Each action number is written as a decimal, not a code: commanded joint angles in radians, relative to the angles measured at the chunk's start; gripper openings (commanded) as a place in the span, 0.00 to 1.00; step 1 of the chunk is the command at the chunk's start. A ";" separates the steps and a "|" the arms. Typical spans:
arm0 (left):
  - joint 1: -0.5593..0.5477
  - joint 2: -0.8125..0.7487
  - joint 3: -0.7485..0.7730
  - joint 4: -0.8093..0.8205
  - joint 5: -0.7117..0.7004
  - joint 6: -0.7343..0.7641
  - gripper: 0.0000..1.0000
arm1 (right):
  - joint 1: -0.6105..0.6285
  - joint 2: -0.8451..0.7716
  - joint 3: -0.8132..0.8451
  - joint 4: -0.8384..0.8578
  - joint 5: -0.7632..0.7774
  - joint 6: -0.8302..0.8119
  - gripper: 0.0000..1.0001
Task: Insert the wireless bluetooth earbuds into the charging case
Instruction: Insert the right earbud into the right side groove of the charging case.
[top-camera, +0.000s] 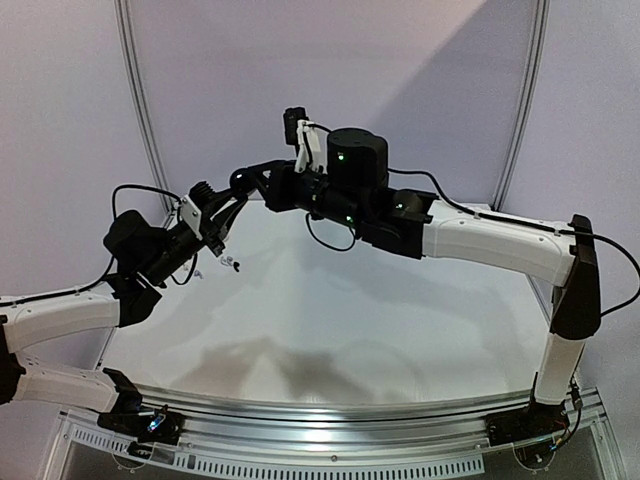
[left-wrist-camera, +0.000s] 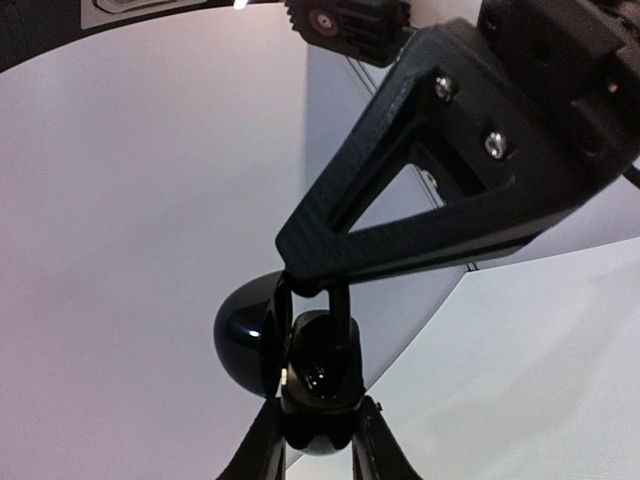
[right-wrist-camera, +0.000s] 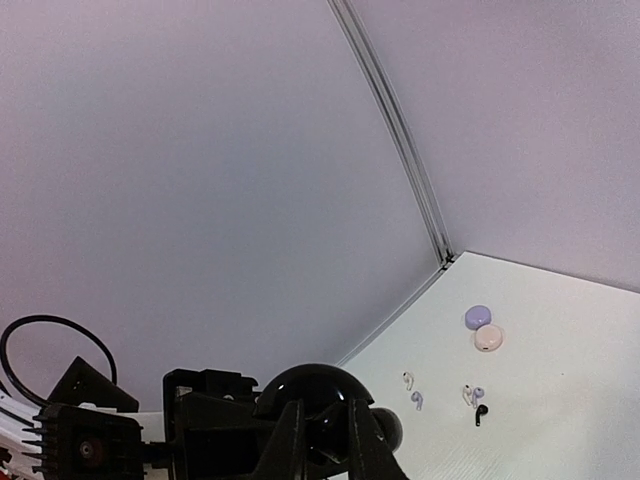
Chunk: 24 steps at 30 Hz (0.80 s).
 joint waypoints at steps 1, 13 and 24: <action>-0.022 0.004 0.001 0.019 -0.021 0.010 0.00 | 0.004 0.042 0.014 -0.005 0.012 0.028 0.00; -0.023 0.014 0.009 0.021 -0.020 0.010 0.00 | 0.039 0.078 0.075 -0.083 0.136 -0.030 0.00; -0.023 0.022 0.017 0.025 -0.035 0.010 0.00 | 0.078 0.119 0.124 -0.137 0.264 -0.082 0.00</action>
